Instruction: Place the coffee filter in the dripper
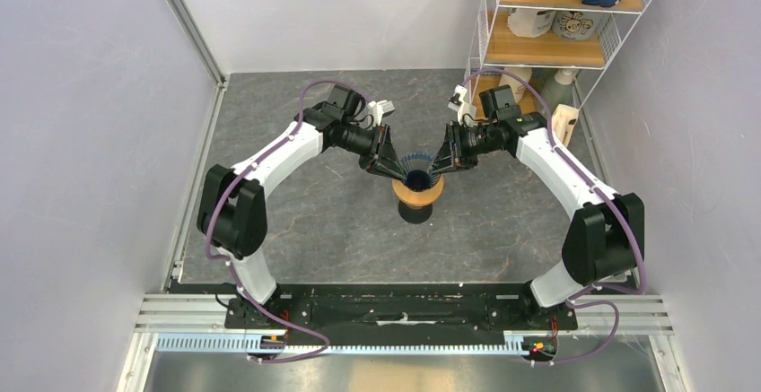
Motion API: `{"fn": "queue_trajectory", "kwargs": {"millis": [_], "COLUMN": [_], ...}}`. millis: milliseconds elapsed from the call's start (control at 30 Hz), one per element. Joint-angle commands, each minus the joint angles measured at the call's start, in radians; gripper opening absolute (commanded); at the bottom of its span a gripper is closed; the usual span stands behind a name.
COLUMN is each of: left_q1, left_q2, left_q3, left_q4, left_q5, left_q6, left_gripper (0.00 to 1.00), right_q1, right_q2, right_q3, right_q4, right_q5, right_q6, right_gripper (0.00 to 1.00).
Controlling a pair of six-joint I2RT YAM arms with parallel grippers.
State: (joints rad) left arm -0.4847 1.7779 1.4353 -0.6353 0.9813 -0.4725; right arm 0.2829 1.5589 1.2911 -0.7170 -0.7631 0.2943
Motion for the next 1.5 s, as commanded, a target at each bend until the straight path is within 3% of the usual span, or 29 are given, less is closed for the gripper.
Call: {"fn": "queue_trajectory", "kwargs": {"millis": [0,533,1267,1467], "left_q1": [-0.009,-0.007,0.001,0.000], "left_q2": [0.029,0.066,0.092,0.085], "left_q3": [0.019,0.010,0.018,0.032], "left_q4": [-0.003,-0.082,-0.083,-0.083], "left_q5": [0.027,-0.011,-0.032,-0.009], "left_q6": [0.010,0.133,0.143,0.138], "left_gripper": [0.27,0.26,0.28,0.35], "right_q1": [-0.018,-0.021,-0.023,-0.022], "right_q2": [0.041,0.063,0.080,0.069], "right_q3": [0.010,0.010,-0.009,0.015], "right_q4": [0.010,0.013,0.031,0.029], "right_q5": [0.064,0.077,0.104,0.079], "right_q6": [-0.030,-0.042,-0.069,-0.069], "right_gripper": [0.26,0.25,0.25,0.32]}}
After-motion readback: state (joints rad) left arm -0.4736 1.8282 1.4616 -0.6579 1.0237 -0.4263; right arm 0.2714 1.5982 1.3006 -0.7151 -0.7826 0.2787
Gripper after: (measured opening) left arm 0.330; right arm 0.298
